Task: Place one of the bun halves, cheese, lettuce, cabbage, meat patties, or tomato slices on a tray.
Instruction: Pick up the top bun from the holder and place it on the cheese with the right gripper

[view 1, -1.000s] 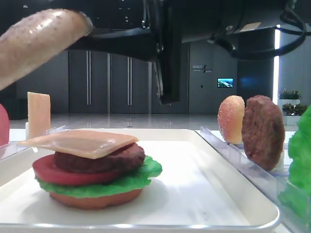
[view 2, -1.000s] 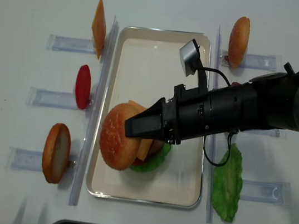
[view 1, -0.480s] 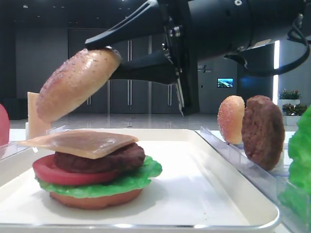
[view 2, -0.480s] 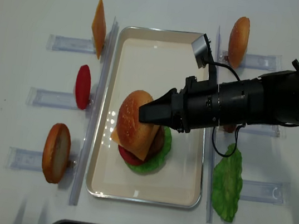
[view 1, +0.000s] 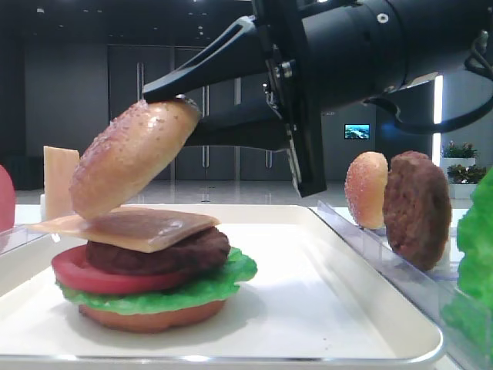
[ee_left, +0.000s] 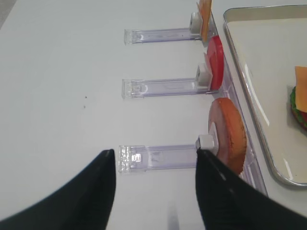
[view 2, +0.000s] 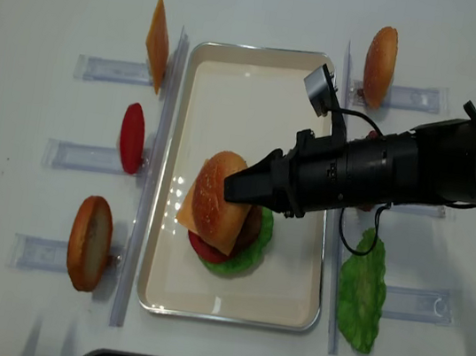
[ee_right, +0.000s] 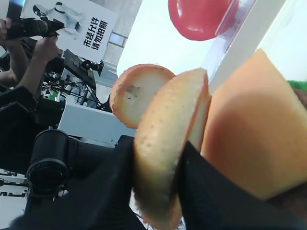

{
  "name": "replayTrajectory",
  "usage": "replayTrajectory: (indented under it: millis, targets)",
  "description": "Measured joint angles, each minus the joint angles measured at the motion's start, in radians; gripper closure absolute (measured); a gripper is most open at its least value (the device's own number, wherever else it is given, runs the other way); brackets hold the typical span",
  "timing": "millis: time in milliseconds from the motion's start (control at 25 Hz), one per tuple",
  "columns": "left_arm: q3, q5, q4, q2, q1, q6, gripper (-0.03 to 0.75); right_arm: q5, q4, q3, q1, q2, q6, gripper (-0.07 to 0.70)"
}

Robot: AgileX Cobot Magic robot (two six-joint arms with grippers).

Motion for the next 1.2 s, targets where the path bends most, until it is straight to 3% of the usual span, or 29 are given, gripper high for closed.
replayTrajectory:
  millis: [1200]
  targets:
    - [0.0,0.0,0.0,0.0,0.0,0.0,0.307,-0.038,0.0,0.0,0.008,0.0,-0.001,0.419]
